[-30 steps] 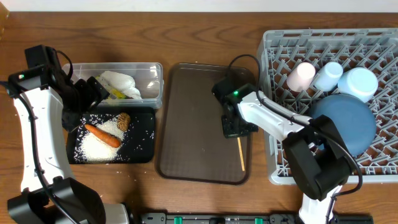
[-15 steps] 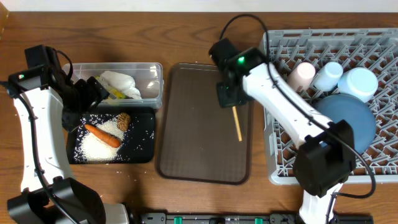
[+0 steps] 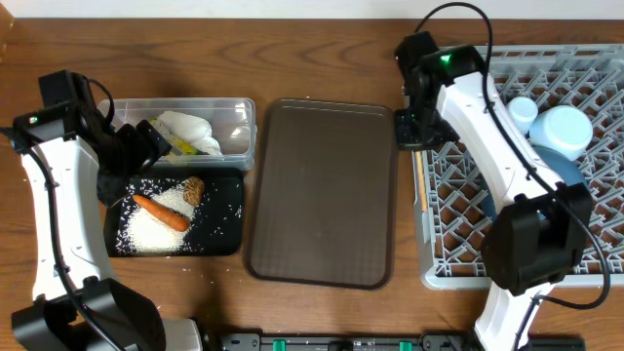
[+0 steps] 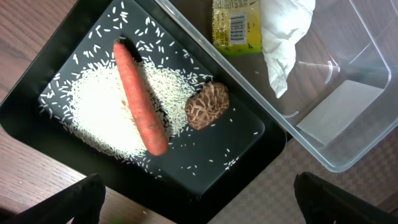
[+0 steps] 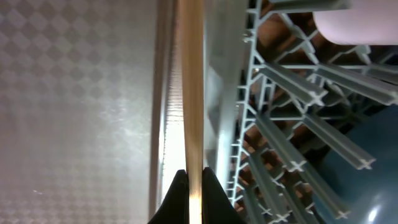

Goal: Sort waste into correct bins and load items into the dishwasher rack

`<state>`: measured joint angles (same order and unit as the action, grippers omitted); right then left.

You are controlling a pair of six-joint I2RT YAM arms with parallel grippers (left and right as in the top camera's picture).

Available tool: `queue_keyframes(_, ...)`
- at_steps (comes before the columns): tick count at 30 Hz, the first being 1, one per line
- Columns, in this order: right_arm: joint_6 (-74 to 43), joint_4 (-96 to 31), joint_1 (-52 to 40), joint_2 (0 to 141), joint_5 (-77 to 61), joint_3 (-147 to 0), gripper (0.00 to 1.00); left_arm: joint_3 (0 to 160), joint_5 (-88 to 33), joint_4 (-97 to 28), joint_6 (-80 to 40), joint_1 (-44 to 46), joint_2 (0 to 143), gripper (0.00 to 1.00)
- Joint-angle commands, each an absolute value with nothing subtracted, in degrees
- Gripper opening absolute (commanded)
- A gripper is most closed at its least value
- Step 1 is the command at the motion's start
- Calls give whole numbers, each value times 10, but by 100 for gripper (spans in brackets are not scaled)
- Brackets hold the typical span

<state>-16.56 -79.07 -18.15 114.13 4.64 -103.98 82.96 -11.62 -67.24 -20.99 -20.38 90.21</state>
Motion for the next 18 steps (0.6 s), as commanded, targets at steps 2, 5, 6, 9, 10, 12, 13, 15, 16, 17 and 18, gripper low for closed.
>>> queue_keyframes(2,-136,-797,-165,1138,52,-1050,1,830,-113,-674,-209,-206,894,98)
queue_keyframes(5,-136,-799,-156,1138,52,-1050,1,830,-113,-674,-209,-206,894,98)
queue_keyframes(6,-136,-799,-152,1138,53,-1049,1,830,-113,-674,-209,-206,894,98)
queue_keyframes(9,-136,-799,-141,1138,58,-1049,1,830,-113,-674,-209,-206,894,98)
queue_keyframes(10,-136,-798,-137,1138,59,-1049,1,830,-113,-674,-209,-206,894,98)
queue_keyframes(12,-136,-795,-130,1138,59,-1049,1,830,-112,-674,-209,-206,894,98)
queue_keyframes(13,-136,-793,-128,1138,59,-1048,1,830,-113,-674,-209,-206,894,98)
queue_keyframes(15,-136,-788,-125,1138,58,-1045,1,830,-113,-674,-209,-206,894,98)
queue_keyframes(16,-136,-782,-124,1138,58,-1040,1,830,-113,-674,-209,-206,894,98)
queue_keyframes(17,-136,-778,-124,1138,58,-1037,1,830,-113,-674,-209,-206,894,98)
queue_keyframes(18,-136,-771,-123,1138,58,-1032,1,830,-113,-674,-209,-206,894,98)
